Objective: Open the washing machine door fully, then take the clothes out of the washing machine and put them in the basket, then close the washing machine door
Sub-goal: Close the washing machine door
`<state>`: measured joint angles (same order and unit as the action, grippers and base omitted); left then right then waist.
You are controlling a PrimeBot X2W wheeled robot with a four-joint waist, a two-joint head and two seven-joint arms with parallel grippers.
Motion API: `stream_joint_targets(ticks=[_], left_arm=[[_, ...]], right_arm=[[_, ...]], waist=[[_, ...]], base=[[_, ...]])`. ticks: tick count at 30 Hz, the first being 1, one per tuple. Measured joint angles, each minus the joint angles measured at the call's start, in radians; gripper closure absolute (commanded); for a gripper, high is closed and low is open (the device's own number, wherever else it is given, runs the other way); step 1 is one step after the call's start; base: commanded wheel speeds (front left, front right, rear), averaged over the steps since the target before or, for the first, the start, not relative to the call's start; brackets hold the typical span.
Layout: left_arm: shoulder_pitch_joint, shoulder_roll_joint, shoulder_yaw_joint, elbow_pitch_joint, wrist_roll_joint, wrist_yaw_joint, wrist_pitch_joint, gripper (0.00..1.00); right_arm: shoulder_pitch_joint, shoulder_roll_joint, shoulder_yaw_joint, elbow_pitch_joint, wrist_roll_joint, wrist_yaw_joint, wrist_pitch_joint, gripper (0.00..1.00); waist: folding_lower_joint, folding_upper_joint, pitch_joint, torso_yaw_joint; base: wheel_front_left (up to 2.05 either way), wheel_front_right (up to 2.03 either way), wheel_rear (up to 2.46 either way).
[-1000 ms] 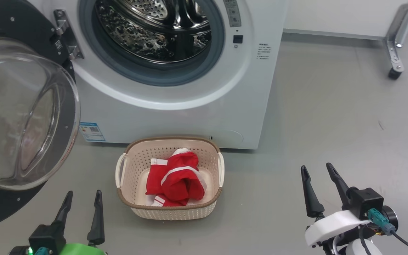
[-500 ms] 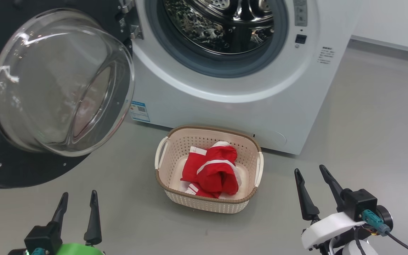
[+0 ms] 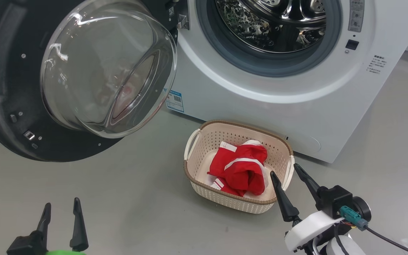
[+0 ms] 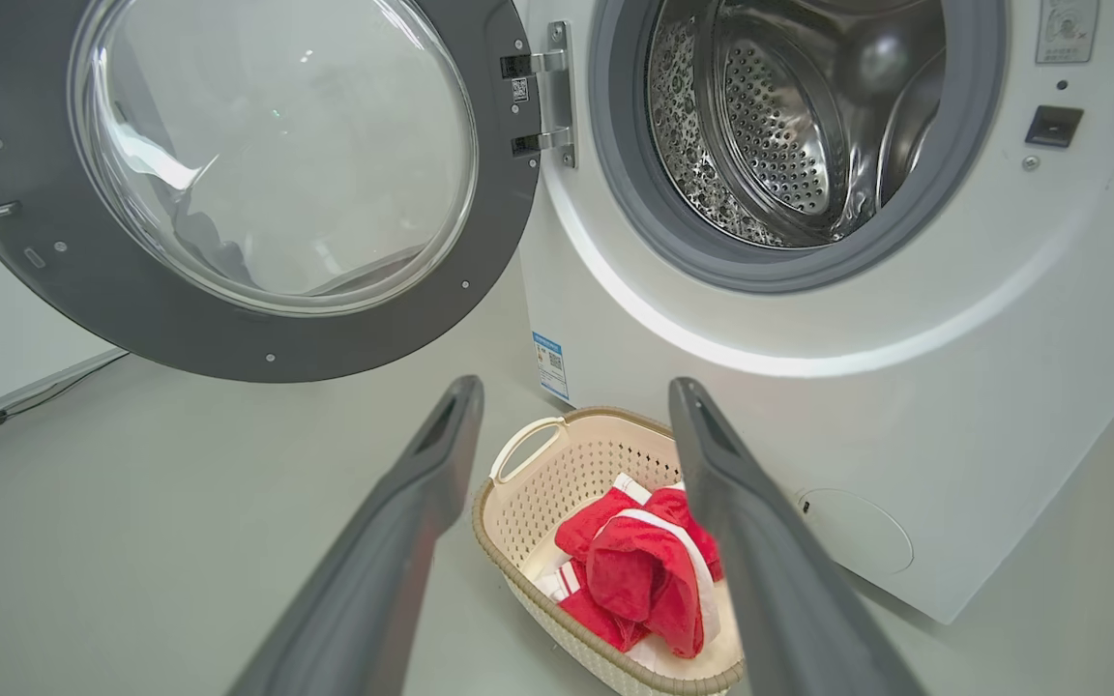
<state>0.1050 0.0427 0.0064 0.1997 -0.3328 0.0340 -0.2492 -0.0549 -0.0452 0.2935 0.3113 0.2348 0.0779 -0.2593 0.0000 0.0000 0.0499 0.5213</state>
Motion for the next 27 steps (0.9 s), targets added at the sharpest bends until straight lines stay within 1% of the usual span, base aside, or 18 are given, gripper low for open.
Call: stream_joint_targets(ticks=[13,22,24,25,26,27], left_arm=[[0.022,0.0,0.028,-0.015,-0.019,0.015,0.0,0.0],[0.029,0.0,0.03,-0.015,-0.028,0.015,0.0,0.0],[0.03,0.0,0.029,-0.014,-0.05,0.015,0.0,0.0],[0.031,0.0,0.028,-0.012,-0.059,0.015,0.0,0.12],[0.032,0.0,0.023,-0.01,-0.06,0.013,0.0,0.91],[0.033,0.0,0.019,-0.008,-0.067,0.012,0.0,1.0]], right_arm=[[-0.043,-0.001,0.053,0.036,0.0,0.014,0.0,0.0],[-0.052,-0.002,0.058,0.055,0.005,0.017,0.0,0.0],[-0.06,-0.002,0.058,0.057,0.005,0.017,0.0,0.0],[-0.062,-0.002,0.058,0.057,0.005,0.017,0.0,0.0],[-0.064,-0.002,0.058,0.058,0.006,0.017,0.0,0.0],[-0.065,-0.002,0.058,0.059,0.007,0.017,0.0,0.0]], waist=[[0.0,0.0,0.008,0.017],[0.0,0.0,0.013,0.018],[0.0,0.0,0.013,0.018],[0.0,0.0,0.014,0.017],[0.0,0.0,0.014,0.017],[0.0,0.0,0.014,0.017]], base=[[0.0,0.0,0.0],[0.0,0.0,0.0],[0.0,0.0,0.0],[0.0,0.0,0.0],[0.0,0.0,0.0],[0.0,0.0,0.0]])
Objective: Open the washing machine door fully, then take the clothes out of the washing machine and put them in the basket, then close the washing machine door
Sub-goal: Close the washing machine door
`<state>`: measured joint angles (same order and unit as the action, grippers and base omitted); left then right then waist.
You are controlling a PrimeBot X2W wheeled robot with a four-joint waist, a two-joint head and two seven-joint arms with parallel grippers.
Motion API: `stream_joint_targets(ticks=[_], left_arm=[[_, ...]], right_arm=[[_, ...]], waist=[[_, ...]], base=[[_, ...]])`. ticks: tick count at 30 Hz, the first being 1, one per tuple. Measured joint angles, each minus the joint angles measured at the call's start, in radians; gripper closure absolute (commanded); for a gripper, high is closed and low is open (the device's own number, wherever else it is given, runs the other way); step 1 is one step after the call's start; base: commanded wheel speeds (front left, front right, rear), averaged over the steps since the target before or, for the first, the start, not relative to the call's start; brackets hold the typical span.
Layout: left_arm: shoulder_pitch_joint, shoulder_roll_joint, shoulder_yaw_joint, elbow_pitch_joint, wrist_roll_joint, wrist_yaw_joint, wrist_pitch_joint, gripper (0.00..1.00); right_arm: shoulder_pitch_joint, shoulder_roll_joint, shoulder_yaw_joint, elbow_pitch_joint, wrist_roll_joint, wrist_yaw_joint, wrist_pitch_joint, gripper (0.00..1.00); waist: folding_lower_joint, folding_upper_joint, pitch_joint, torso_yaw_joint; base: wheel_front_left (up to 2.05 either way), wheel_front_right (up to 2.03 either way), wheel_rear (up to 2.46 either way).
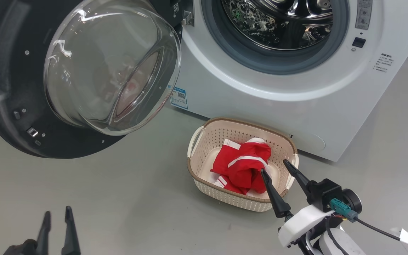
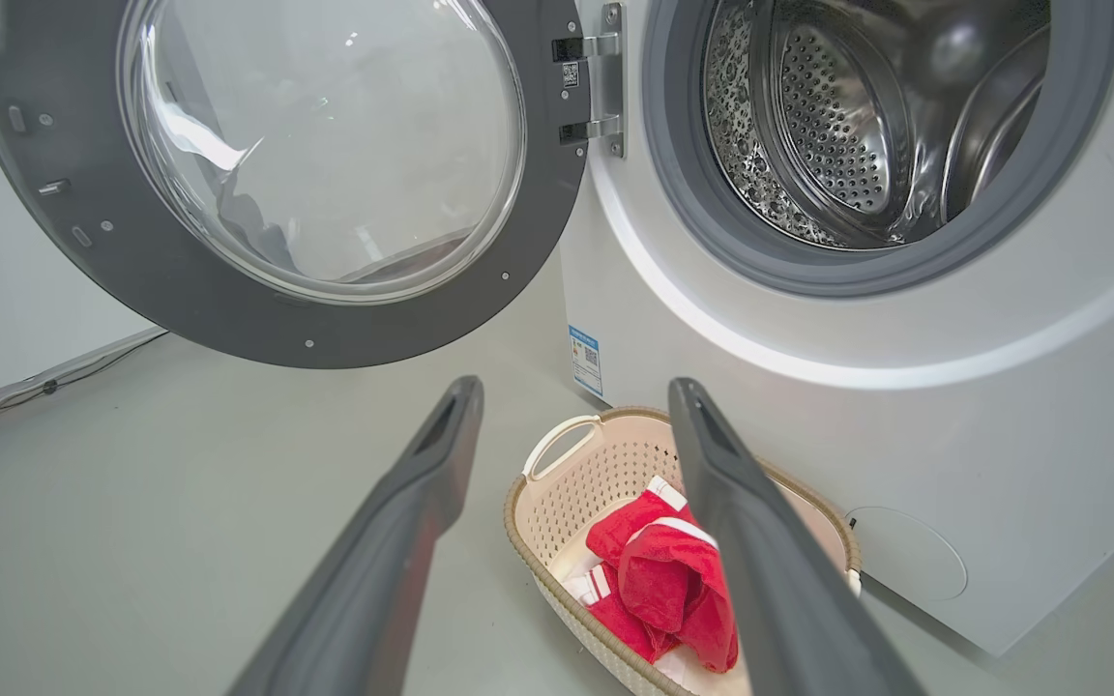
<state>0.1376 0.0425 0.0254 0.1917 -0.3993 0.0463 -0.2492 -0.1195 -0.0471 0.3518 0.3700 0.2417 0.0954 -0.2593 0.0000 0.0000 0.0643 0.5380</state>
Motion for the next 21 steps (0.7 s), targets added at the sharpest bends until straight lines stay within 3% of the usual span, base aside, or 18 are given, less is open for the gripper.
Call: stream_joint_targets(ticks=[3,12,21], left_arm=[[0.001,0.0,-0.006,0.005,-0.036,-0.015,0.0,1.0],[0.001,-0.001,0.013,0.005,-0.358,-0.072,0.0,1.0],[-0.005,-0.003,0.074,0.037,-0.844,-0.142,-0.002,1.0]], right_arm=[[0.0,0.0,0.0,0.003,0.003,0.0,0.0,0.0],[-0.001,-0.001,-0.005,0.006,0.009,-0.001,0.0,0.0],[-0.001,-0.001,-0.01,0.006,0.013,-0.002,0.0,0.0]], waist=[[0.0,0.0,0.001,-0.001],[0.0,0.0,0.001,-0.002],[0.0,0.0,0.002,-0.002]], base=[[0.0,0.0,0.0],[0.0,0.0,0.0],[0.0,0.0,0.0]])
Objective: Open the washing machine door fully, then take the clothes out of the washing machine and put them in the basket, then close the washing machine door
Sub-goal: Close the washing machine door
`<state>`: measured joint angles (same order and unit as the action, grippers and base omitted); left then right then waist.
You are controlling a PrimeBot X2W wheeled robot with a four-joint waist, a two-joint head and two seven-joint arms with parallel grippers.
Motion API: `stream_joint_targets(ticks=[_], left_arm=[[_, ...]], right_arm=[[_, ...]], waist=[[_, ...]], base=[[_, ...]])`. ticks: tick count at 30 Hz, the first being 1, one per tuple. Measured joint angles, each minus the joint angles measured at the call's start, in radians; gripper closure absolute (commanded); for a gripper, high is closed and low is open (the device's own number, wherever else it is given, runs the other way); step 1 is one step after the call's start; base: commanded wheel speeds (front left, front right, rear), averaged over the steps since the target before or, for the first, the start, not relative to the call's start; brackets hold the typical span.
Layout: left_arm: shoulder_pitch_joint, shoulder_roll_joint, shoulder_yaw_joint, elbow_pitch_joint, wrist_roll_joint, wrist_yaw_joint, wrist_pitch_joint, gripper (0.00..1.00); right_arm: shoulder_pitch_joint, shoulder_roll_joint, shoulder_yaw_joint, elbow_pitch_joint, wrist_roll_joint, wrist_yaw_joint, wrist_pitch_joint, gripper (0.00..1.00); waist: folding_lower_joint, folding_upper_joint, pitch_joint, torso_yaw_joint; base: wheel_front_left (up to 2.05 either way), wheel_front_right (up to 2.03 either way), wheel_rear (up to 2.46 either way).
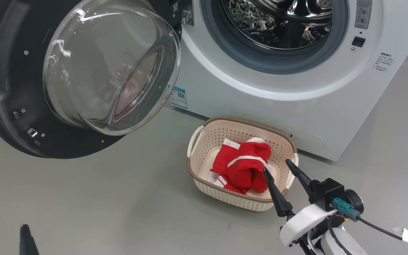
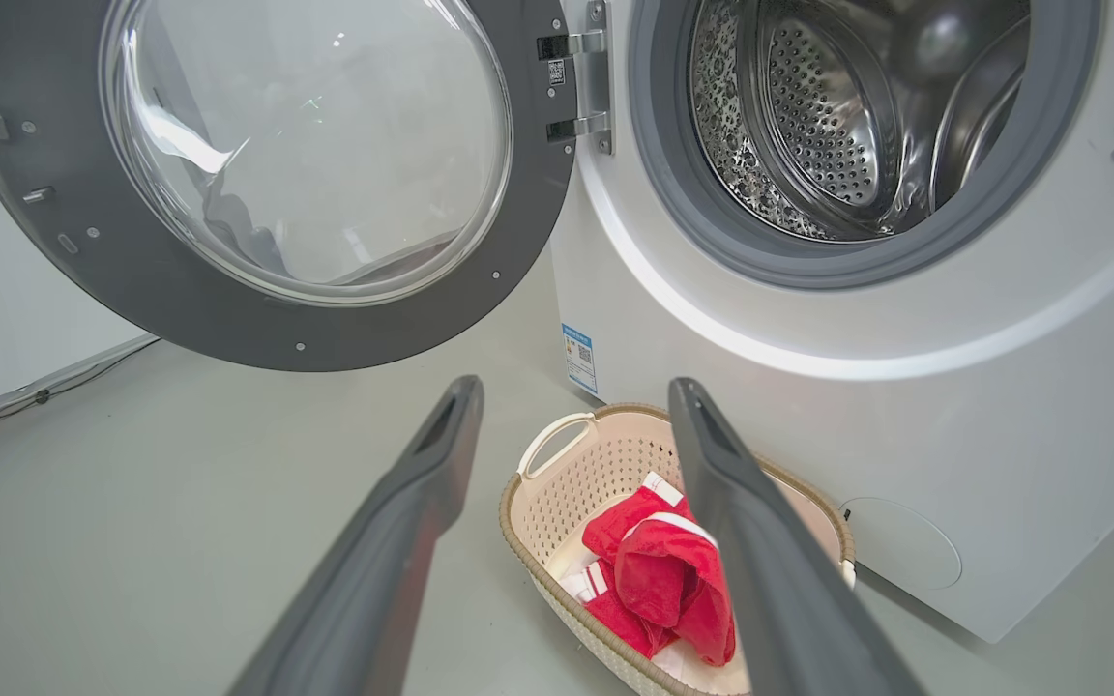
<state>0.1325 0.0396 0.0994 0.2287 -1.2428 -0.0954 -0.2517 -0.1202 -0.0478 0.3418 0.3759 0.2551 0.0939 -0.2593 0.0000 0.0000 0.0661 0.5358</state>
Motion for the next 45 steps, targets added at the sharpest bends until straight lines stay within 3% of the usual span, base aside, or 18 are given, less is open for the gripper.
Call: stream_joint_targets(ticks=[10,16,32,45], left_arm=[[-0.051,-0.004,0.094,0.042,-0.225,-0.024,-0.005,1.0],[-0.102,0.001,0.147,0.048,-0.179,-0.024,-0.005,1.0],[-0.344,0.215,0.222,0.085,-0.218,-0.025,0.05,1.0],[-0.507,0.322,0.244,0.221,-0.253,0.021,0.142,1.0]], right_arm=[[0.0,0.0,-0.003,0.0,0.0,-0.009,0.0,0.0],[0.0,0.0,-0.009,-0.002,0.0,-0.012,0.0,0.0],[0.001,-0.001,-0.021,-0.015,-0.001,-0.027,0.0,0.0],[0.001,-0.002,-0.028,-0.029,-0.013,-0.035,0.0,0.0]], waist=[[0.0,0.0,0.002,-0.004],[0.0,0.0,0.006,-0.007],[0.0,0.0,0.028,-0.015],[0.0,0.0,0.076,-0.037]], base=[[0.0,0.0,0.0],[0.0,0.0,0.0],[0.0,0.0,0.0],[0.0,0.0,0.0]])
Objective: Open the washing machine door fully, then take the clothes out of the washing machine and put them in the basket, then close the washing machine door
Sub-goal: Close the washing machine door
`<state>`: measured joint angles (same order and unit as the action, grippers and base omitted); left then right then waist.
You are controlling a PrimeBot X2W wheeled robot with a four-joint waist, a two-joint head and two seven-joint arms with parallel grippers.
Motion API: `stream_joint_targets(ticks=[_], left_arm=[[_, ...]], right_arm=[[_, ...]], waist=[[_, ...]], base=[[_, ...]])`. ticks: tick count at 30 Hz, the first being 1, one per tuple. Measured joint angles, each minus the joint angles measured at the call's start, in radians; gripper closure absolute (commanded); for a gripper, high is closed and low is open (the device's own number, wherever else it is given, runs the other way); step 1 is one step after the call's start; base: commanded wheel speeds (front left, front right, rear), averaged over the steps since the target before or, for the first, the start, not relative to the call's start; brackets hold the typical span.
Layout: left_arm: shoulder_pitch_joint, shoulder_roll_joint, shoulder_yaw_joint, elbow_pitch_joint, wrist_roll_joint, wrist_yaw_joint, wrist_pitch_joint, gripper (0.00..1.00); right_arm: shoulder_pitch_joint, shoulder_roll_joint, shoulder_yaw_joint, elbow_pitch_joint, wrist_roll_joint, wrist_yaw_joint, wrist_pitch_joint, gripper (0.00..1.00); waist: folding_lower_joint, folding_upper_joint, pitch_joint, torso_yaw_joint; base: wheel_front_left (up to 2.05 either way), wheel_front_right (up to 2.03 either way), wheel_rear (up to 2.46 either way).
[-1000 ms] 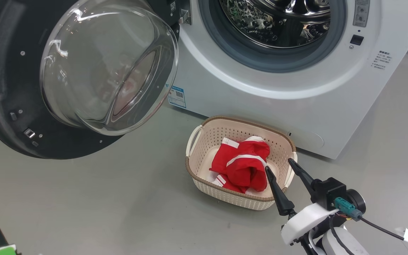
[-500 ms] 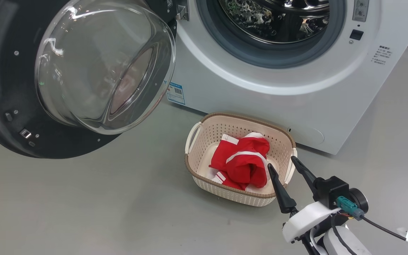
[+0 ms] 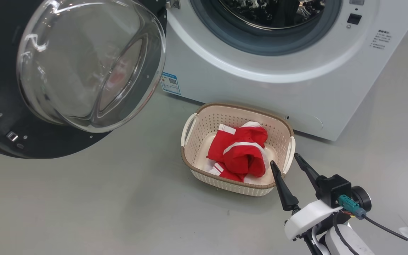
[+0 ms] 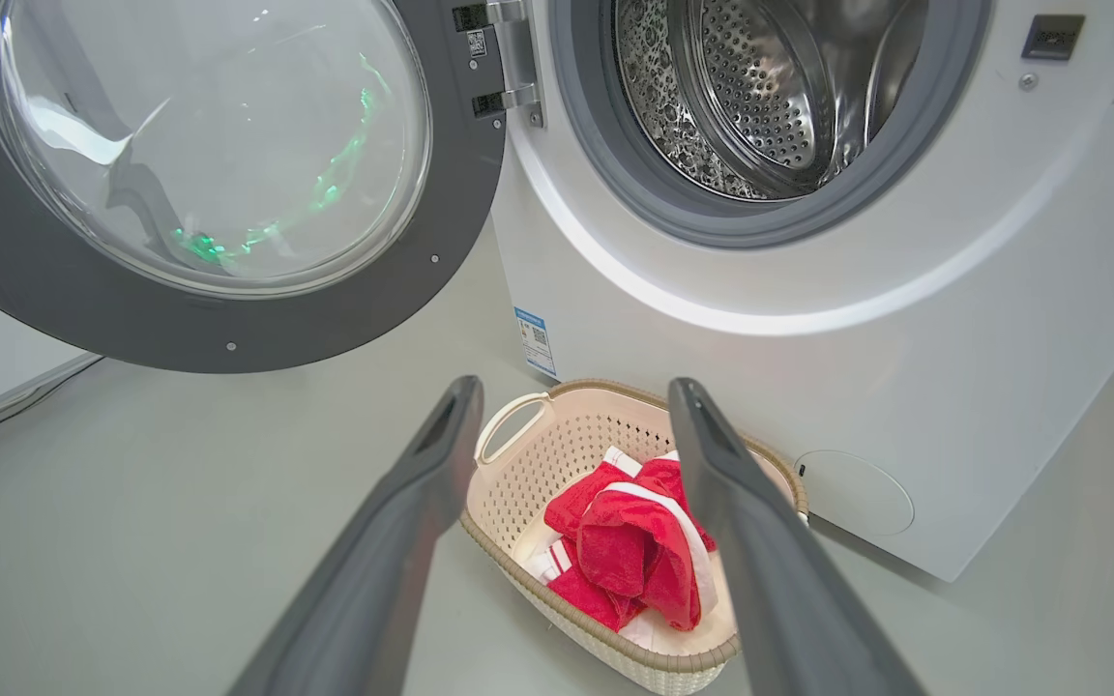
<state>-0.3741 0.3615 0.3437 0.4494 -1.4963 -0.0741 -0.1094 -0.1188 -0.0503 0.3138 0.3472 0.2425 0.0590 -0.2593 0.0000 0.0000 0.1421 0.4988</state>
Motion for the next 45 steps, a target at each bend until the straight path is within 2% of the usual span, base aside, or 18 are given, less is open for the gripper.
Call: stream_joint_targets(ticks=[12,21,24,45], left_arm=[[-0.102,0.018,-0.002,0.108,-0.047,0.035,0.066,1.0],[-0.154,0.009,-0.013,0.178,-0.094,0.044,0.119,1.0],[-0.17,-0.006,-0.022,0.194,-0.102,0.042,0.143,1.0],[-0.196,0.01,-0.044,0.275,-0.149,-0.002,0.285,1.0]], right_arm=[[-0.022,-0.017,-0.002,-0.01,-0.015,0.0,0.0,0.0],[-0.029,-0.025,-0.017,-0.013,-0.017,0.0,0.0,0.0],[-0.03,-0.028,-0.024,-0.013,-0.017,0.0,0.0,0.0],[-0.031,-0.026,-0.031,-0.01,-0.016,0.001,0.0,0.0]], waist=[[0.0,0.0,0.065,-0.046],[0.0,0.0,0.098,-0.074],[0.0,0.0,0.102,-0.075],[0.0,0.0,0.08,-0.055]], base=[[0.0,0.0,0.0],[0.0,0.0,0.0],[0.0,0.0,0.0],[0.0,0.0,0.0]])
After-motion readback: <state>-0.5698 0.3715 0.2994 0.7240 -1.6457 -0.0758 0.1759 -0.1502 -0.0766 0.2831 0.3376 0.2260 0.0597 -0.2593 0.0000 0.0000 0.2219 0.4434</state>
